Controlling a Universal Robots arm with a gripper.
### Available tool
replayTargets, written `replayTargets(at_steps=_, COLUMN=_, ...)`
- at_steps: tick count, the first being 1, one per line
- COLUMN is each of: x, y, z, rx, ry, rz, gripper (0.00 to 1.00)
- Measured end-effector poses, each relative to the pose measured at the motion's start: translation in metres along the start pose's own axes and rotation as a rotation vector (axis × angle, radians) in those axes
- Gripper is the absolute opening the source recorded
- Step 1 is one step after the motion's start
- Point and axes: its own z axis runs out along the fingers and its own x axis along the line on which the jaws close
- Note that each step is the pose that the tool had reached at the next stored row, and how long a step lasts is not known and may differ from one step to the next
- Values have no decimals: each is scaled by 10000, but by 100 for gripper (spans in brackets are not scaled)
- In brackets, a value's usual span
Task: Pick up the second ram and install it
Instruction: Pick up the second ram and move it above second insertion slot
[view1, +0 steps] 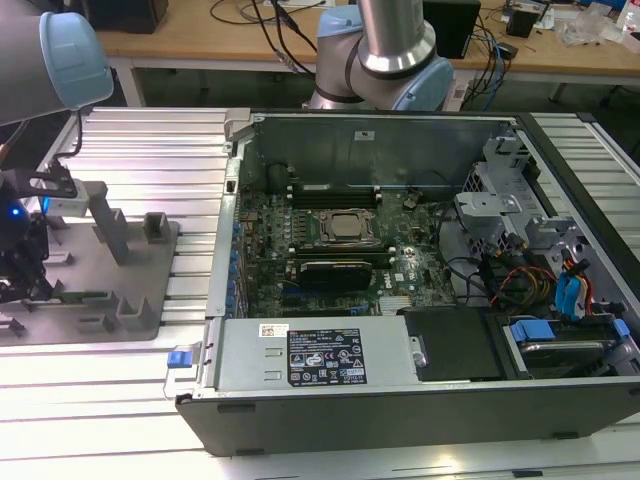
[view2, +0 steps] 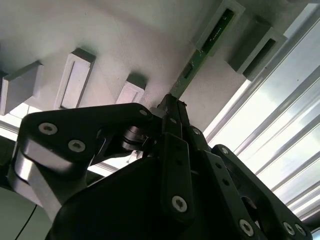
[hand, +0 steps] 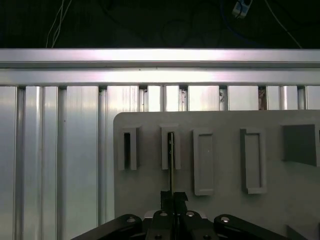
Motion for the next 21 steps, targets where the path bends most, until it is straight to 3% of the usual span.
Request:
replayTargets(at_steps=4, x=0, y=0, z=-5, rx=-2, ry=3, rz=-34, gripper=9)
replayTargets(at_steps=7, x=0, y=3, z=-68, rx=-1, ry=3, rz=-34, gripper=9)
replayTargets(at_steps=10, x=-2, y=10, z=-222, rx=0, ry=2, rz=-33, gripper=9)
replayTargets(at_steps=12, x=-2, y=13, z=-277, rx=0, ry=2, rz=-34, gripper=9)
replayTargets(at_steps=21, x=-7, y=37, z=-802, rx=-1, ry=2, rz=-33, gripper=9)
